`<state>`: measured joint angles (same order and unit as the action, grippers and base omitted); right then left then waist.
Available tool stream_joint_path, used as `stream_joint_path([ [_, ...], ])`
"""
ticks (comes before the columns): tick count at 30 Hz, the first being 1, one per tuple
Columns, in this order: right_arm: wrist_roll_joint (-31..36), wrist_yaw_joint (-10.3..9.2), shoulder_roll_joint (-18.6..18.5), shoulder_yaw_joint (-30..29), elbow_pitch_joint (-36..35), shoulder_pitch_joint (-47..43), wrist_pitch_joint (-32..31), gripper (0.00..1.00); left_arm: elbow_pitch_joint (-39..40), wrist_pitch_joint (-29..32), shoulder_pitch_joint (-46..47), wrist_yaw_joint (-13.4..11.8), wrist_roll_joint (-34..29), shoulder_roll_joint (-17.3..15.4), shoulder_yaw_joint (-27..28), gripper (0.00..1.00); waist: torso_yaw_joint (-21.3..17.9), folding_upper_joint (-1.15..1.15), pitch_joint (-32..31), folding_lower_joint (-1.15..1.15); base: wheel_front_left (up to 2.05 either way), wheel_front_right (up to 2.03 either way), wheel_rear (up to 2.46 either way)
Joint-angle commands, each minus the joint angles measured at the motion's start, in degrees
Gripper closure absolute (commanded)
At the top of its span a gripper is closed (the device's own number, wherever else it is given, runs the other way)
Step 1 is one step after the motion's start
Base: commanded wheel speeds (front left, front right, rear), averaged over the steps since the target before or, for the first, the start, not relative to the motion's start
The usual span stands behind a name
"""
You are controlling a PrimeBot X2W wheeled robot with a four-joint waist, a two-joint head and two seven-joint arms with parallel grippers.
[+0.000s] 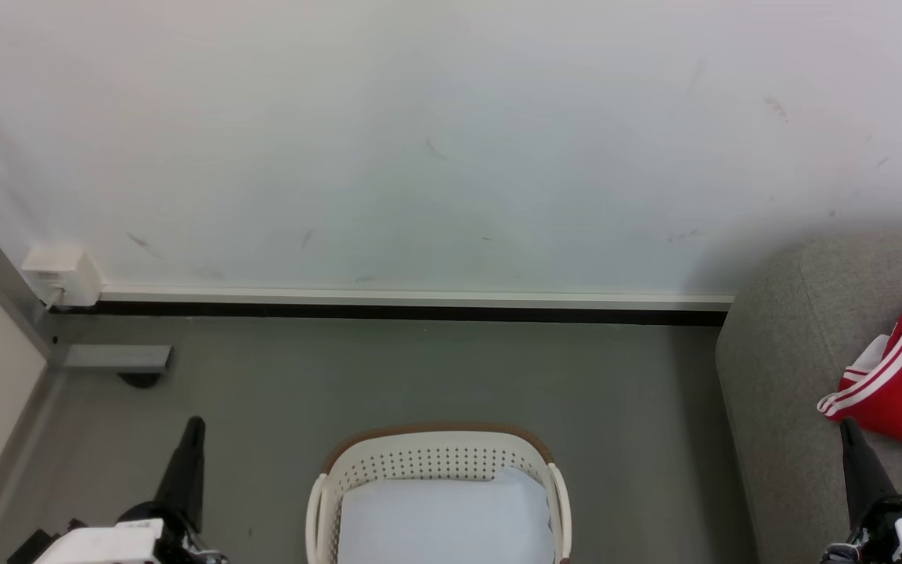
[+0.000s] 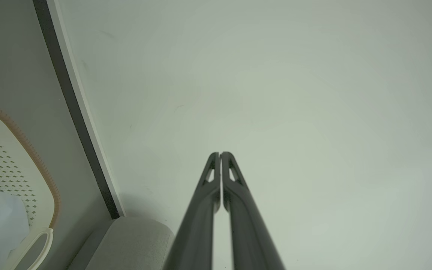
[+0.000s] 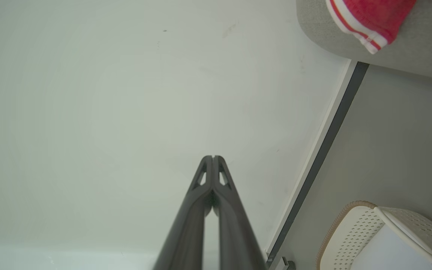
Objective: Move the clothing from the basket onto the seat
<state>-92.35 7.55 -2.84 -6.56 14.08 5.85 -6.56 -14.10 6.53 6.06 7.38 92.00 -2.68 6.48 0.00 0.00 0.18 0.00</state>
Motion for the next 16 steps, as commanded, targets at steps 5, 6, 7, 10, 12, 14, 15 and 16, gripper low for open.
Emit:
stream_joint_path([
  [5,-0.1,-0.12,0.0,-0.2,-0.2,0.7,-0.2,1.00,0.1,0.2,0.4,0.3,0.8,-0.4,0.1,1.00,0.0,0.00,0.0,0.00,0.00,0.00,0.00],
  [6,-0.1,-0.12,0.0,-0.2,-0.2,0.7,-0.2,1.00,0.1,0.2,0.4,0.3,0.8,-0.4,0.1,1.00,0.0,0.00,0.0,0.00,0.00,0.00,0.00],
  [7,-0.1,-0.12,0.0,-0.2,-0.2,0.7,-0.2,1.00,0.1,0.2,0.4,0.3,0.8,-0.4,0.1,1.00,0.0,0.00,0.0,0.00,0.00,0.00,0.00],
  [10,-0.1,-0.12,0.0,-0.2,-0.2,0.7,-0.2,1.00,0.1,0.2,0.4,0.3,0.8,-0.4,0.1,1.00,0.0,0.00,0.0,0.00,0.00,0.00,0.00],
  [12,-0.1,-0.12,0.0,-0.2,-0.2,0.7,-0.2,1.00,0.1,0.2,0.4,0.3,0.8,-0.4,0.1,1.00,0.0,0.00,0.0,0.00,0.00,0.00,0.00],
  [14,-0.1,-0.12,0.0,-0.2,-0.2,0.7,-0.2,1.00,0.1,0.2,0.4,0.3,0.8,-0.4,0.1,1.00,0.0,0.00,0.0,0.00,0.00,0.00,0.00],
  [15,-0.1,-0.12,0.0,-0.2,-0.2,0.7,-0.2,1.00,0.1,0.2,0.4,0.3,0.8,-0.4,0.1,1.00,0.0,0.00,0.0,0.00,0.00,0.00,0.00],
  [16,-0.1,-0.12,0.0,-0.2,-0.2,0.7,-0.2,1.00,0.1,0.2,0.4,0.3,0.8,-0.4,0.1,1.00,0.0,0.00,0.0,0.00,0.00,0.00,0.00],
])
